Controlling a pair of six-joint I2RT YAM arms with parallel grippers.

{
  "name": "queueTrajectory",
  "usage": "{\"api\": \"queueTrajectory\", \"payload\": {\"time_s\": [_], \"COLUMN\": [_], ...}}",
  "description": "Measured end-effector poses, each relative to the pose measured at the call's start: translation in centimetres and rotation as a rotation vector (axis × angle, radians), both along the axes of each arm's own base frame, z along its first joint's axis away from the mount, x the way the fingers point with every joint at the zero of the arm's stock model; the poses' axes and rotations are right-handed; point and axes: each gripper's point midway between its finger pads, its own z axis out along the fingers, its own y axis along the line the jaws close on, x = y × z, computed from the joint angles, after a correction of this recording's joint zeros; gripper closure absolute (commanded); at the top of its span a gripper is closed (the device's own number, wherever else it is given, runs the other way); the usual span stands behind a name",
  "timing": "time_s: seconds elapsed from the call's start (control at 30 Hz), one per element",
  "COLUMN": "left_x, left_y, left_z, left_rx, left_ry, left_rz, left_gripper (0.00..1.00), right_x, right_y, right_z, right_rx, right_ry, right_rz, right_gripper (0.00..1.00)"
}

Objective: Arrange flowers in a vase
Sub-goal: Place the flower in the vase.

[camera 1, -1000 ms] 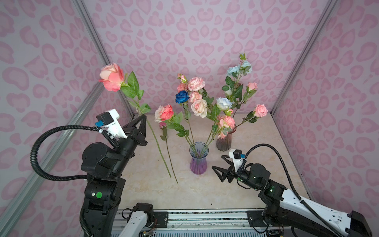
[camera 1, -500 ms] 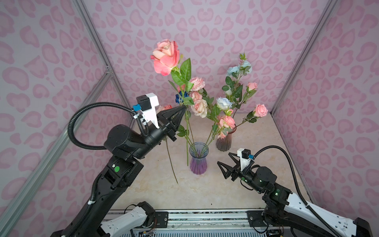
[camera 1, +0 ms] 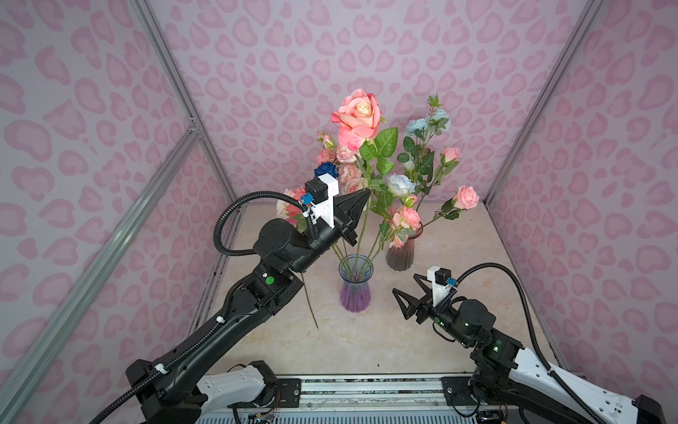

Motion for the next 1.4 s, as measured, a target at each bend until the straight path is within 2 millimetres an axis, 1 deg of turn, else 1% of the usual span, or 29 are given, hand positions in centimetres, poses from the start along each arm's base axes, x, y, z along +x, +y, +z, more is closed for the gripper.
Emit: {"api": "queueTrajectory", "payload": {"time_s": [0.07,0.17,0.23,0.27,0.3,0.37,0.4,0.47,0.53,0.7,0.73,0.77,0.87,0.97,1.03,1.13,1.23,1.27,1.3,1.33,1.37,1.4], "left_x": [0.4,0.6,0.7,0.9,1.2,1.8,2.1,2.4,2.3,1.9,1.8,1.8,1.3,-0.1,-1.2,-3.6,-6.9,-7.5,-7.8,-7.6,-7.0,-5.9], "left_y": [-0.1,0.0,0.1,0.0,-0.1,-0.6,-0.8,-1.0,-0.9,0.1,0.2,0.4,1.3,2.9,4.0,6.1,9.6,11.0,12.7,14.3,15.5,16.5], "left_z": [-0.2,0.6,0.6,0.1,-0.9,-3.6,-5.1,-7.2,-8.2,-8.5,-8.5,-8.3,-7.6,-6.8,-5.9,-3.9,-0.8,-0.3,-0.1,-0.3,-1.1,-2.9], "left_rx": [0.004,-0.007,-0.015,-0.012,-0.002,0.032,0.048,0.078,0.082,0.075,0.078,0.08,0.073,0.056,0.041,0.021,-0.048,-0.071,-0.099,-0.13,-0.145,-0.142], "left_ry": [0.001,-0.014,-0.02,-0.013,0.001,0.047,0.081,0.133,0.171,0.195,0.201,0.204,0.209,0.204,0.199,0.176,0.125,0.119,0.123,0.139,0.168,0.218], "left_rz": [0.013,0.028,0.036,0.042,0.047,0.051,0.048,0.05,0.044,0.06,0.065,0.069,0.084,0.091,0.087,0.072,0.075,0.104,0.156,0.224,0.296,0.377], "left_gripper": [0.97,0.97,0.97,0.97,0.97,0.96,0.9,0.8,0.73,0.39,0.39,0.34,0.32,0.33,0.34,0.35,0.38,0.4,0.41,0.4,0.4,0.39], "right_x": [0.1,0.2,0.2,0.1,0.1,0.1,0.1,0.1,0.2,0.3,0.3,0.3,0.3,0.2,0.2,0.2,0.3,0.3,0.4,0.4,0.4,0.5], "right_y": [-0.1,-0.1,0.0,0.0,-0.1,-0.2,-0.3,-0.3,-0.5,-0.5,-0.4,-0.4,-0.4,-0.4,-0.5,-0.5,-0.3,-0.2,-0.1,0.0,0.1,0.1], "right_z": [-0.2,-0.4,-0.4,-0.4,-0.4,-0.6,-0.5,-0.4,-0.4,-0.5,-0.6,-0.7,-0.7,-0.5,-0.3,-0.3,-0.7,-1.0,-1.2,-1.5,-1.6,-1.7], "right_rx": [-0.003,-0.008,-0.008,-0.006,-0.004,-0.005,-0.003,0.0,-0.001,-0.004,-0.005,-0.007,-0.005,0.0,0.006,0.005,-0.005,-0.012,-0.018,-0.024,-0.027,-0.029], "right_ry": [0.003,0.009,0.01,0.008,0.007,0.008,0.007,0.005,0.006,0.008,0.009,0.012,0.013,0.009,0.004,0.004,0.014,0.02,0.026,0.033,0.035,0.037], "right_rz": [-0.002,-0.001,0.004,0.006,0.006,0.004,0.002,0.001,-0.004,-0.004,-0.003,-0.001,-0.001,-0.001,-0.001,-0.001,0.0,0.002,0.003,0.01,0.01,0.01], "right_gripper": [0.06,0.06,0.06,0.06,0.06,0.06,0.06,0.06,0.06,0.06,0.06,0.06,0.06,0.06,0.06,0.06,0.06,0.06,0.06,0.06,0.06,0.06]}}
